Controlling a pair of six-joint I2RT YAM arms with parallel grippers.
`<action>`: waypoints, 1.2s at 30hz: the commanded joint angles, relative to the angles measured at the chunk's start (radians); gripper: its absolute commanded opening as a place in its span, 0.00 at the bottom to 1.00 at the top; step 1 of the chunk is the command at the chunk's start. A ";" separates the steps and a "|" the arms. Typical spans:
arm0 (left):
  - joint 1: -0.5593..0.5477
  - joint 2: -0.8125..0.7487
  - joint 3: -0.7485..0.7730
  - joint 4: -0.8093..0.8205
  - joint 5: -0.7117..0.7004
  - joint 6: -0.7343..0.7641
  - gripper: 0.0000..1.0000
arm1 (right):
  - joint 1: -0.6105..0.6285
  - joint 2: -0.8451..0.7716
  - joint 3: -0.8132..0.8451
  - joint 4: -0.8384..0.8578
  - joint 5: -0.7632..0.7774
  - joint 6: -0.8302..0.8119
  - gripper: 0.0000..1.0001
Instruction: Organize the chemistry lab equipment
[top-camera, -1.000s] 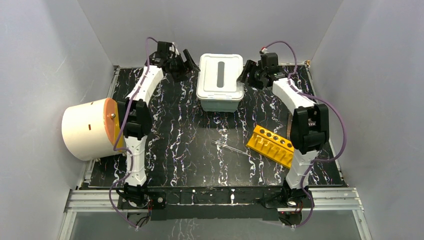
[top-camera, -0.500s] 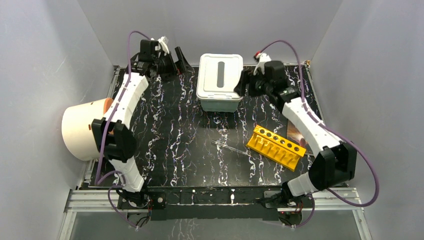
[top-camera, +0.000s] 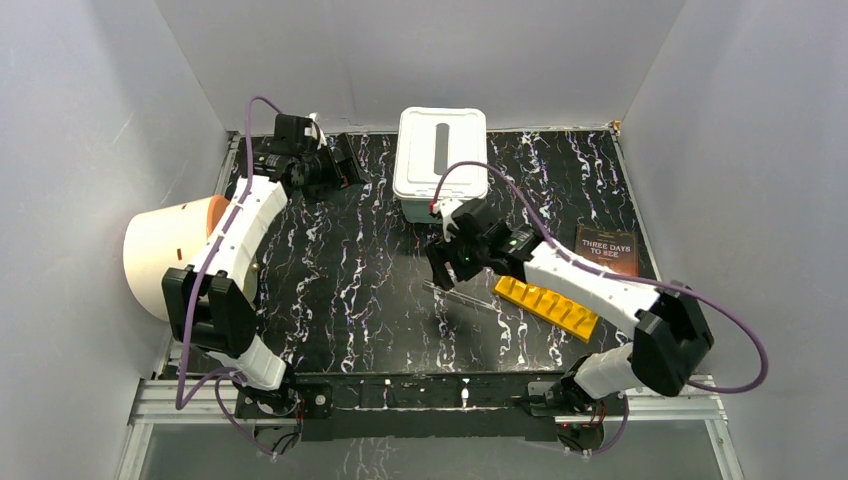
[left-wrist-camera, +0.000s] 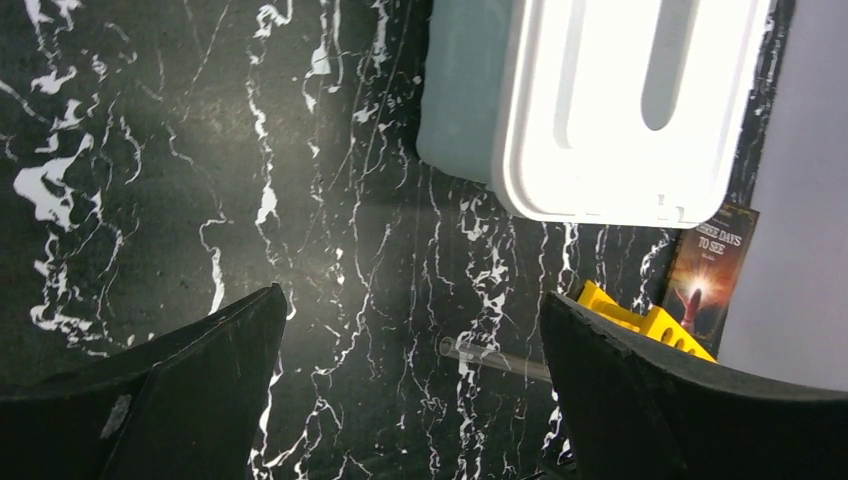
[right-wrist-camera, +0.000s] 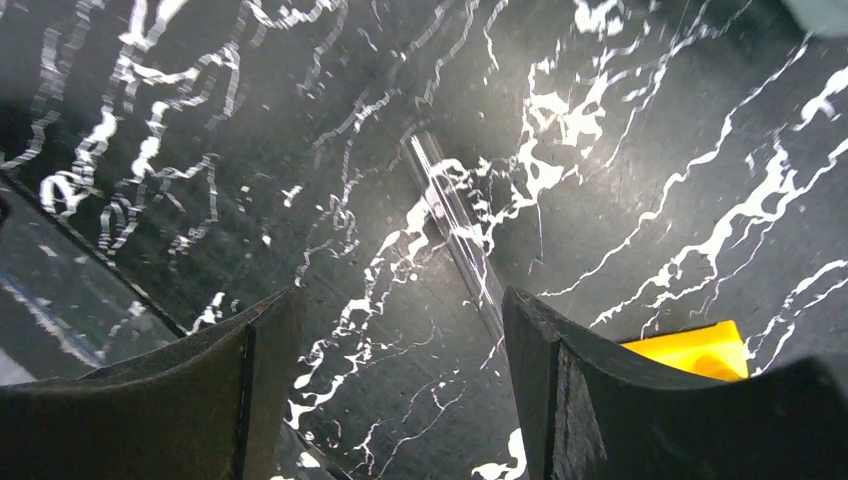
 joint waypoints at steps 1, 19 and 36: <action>0.009 -0.019 0.002 -0.052 -0.058 -0.030 0.98 | 0.029 0.100 -0.004 0.010 0.090 0.025 0.78; 0.081 -0.029 -0.068 -0.022 0.022 -0.153 0.98 | 0.110 0.407 0.127 -0.031 0.174 -0.123 0.67; 0.093 -0.094 -0.134 0.002 -0.004 -0.203 0.98 | 0.124 0.452 0.205 -0.001 0.207 -0.104 0.33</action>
